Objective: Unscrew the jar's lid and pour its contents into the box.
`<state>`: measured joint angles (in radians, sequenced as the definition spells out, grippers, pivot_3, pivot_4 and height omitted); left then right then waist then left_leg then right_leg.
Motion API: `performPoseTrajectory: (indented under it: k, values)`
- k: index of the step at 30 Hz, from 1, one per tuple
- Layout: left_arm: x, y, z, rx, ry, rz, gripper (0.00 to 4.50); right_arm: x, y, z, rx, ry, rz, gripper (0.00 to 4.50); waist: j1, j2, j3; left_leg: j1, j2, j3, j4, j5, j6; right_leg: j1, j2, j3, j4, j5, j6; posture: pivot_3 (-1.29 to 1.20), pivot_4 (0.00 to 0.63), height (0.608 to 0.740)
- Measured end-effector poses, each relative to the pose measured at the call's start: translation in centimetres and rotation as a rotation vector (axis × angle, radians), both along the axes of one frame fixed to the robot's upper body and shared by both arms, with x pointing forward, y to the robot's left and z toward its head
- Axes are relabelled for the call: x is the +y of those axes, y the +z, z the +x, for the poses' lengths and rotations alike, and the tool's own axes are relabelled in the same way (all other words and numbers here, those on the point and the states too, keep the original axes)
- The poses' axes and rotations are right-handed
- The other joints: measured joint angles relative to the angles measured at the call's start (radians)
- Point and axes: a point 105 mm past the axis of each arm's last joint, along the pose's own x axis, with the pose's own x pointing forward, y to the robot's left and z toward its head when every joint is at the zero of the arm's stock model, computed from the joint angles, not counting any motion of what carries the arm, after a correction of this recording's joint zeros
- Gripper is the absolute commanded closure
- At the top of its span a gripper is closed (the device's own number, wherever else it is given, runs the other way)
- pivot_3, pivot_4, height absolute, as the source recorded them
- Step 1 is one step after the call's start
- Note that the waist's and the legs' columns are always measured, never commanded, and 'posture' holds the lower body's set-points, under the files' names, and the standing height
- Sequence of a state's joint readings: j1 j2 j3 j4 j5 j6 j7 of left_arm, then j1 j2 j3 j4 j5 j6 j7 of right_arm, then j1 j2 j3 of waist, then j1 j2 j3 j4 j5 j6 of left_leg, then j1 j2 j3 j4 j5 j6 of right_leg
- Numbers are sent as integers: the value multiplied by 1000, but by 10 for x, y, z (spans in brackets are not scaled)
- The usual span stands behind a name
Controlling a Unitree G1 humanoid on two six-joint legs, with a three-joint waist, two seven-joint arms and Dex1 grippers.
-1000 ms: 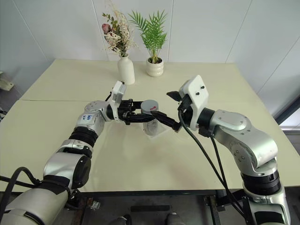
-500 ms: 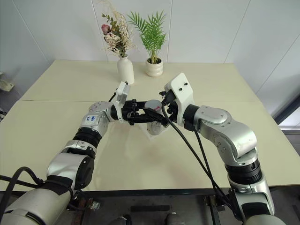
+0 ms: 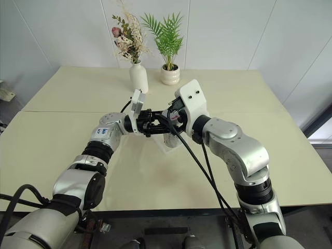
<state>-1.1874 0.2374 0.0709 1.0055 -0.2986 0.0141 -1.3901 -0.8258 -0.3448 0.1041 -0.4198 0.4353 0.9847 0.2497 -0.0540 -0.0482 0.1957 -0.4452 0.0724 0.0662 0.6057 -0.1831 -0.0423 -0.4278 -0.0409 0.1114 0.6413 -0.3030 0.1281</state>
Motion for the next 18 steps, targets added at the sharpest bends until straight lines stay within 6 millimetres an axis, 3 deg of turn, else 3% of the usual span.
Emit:
performPoseTrajectory:
  k: [16,18]
  values:
    - [-3,3,4,19,20,-39,1889,5,1,0,-6,4,19,0,-1,0,0,0,0,0,0,0,0,0,0,0,0,0,0,0,150,740]
    - [-3,2,4,19,21,-41,1889,5,1,0,-5,5,18,390,-1,0,0,0,0,0,0,0,0,0,0,0,0,0,0,0,150,740]
